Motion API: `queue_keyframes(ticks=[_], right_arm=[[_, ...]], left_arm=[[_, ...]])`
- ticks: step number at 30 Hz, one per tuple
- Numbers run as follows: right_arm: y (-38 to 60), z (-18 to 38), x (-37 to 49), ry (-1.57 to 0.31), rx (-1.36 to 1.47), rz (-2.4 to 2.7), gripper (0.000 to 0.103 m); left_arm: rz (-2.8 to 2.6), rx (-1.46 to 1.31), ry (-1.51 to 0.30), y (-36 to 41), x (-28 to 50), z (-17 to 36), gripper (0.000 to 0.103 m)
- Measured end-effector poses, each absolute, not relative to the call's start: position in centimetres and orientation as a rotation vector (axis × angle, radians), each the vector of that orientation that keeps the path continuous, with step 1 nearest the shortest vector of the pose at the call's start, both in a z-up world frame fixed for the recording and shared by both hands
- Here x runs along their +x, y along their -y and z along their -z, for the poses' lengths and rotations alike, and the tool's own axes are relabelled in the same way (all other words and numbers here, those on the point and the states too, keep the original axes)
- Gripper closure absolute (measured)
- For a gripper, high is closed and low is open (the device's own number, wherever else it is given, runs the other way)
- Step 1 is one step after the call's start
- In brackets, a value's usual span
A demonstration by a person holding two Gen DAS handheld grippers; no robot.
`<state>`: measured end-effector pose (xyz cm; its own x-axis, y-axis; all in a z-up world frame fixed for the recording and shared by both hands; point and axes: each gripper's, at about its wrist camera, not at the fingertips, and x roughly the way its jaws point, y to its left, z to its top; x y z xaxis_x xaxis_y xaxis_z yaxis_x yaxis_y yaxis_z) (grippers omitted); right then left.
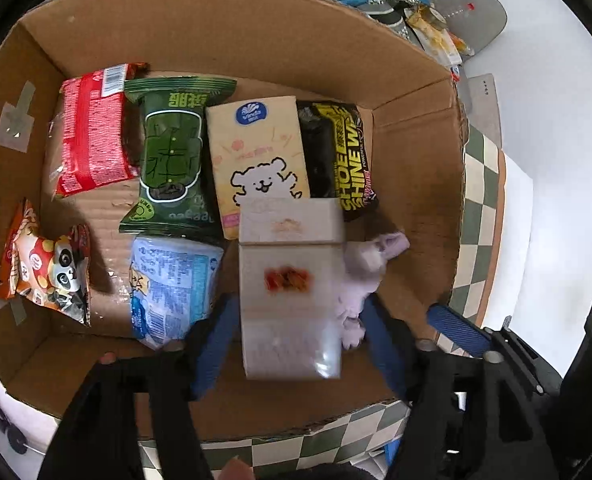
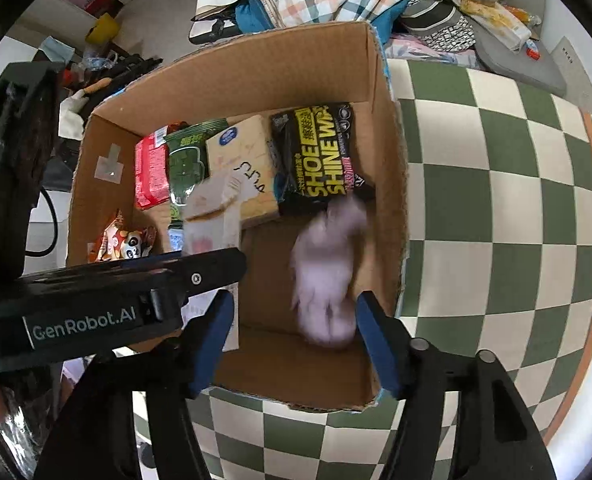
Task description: Organize soft objects
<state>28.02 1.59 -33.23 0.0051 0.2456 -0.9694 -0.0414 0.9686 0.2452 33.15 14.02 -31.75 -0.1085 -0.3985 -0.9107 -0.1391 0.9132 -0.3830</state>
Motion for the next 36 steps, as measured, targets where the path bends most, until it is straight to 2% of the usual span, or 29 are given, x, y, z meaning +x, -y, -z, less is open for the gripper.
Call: queue_keyframes(ticks=[2, 4, 7, 9, 12, 14, 17, 21, 24, 36], right_arm=[[-1.6, 32.9, 28.0, -1.541, 0.143, -0.212, 0.036], [-1.5, 32.5, 28.0, -1.536, 0.137, -0.204, 0.036], [-1.3, 32.0, 27.8, -1.529, 0.12, -0.19, 0.034], [-1.3, 31.7, 27.6, -1.521, 0.101, -0.175, 0.024], [-1.0, 31.3, 27.1, -1.51, 0.096, -0.156, 0.021], [-0.9, 31.2, 26.7, -1.508, 0.075, -0.131, 0.02], [-0.7, 31.0, 26.0, -1.498, 0.057, -0.108, 0.012], [-0.6, 30.5, 25.3, -1.48, 0.044, -0.09, 0.01], [-0.7, 30.0, 24.9, -1.461, 0.031, -0.075, 0.0], [-0.3, 26.7, 23.6, -1.391, 0.016, -0.043, 0.0]], left_arm=[[0.226, -0.412, -1.667, -14.4, 33.0, 31.4, 0.026], [0.218, -0.397, -1.655, -14.7, 32.9, 31.0, 0.015], [0.209, -0.366, -1.639, -15.1, 32.5, 30.4, 0.009], [0.179, -0.317, -1.617, -15.5, 32.1, 29.8, 0.007], [0.13, -0.263, -1.568, -15.9, 31.5, 28.8, 0.003], [0.077, -0.229, -1.507, -16.5, 30.9, 27.8, 0.003], [0.031, -0.182, -1.441, -17.1, 30.0, 26.6, 0.0], [-0.004, -0.138, -1.387, -17.7, 29.1, 25.5, 0.0], [-0.035, -0.101, -1.352, -17.8, 28.6, 24.9, 0.0], [-0.064, -0.09, -1.259, -18.3, 26.3, 21.4, 0.0]])
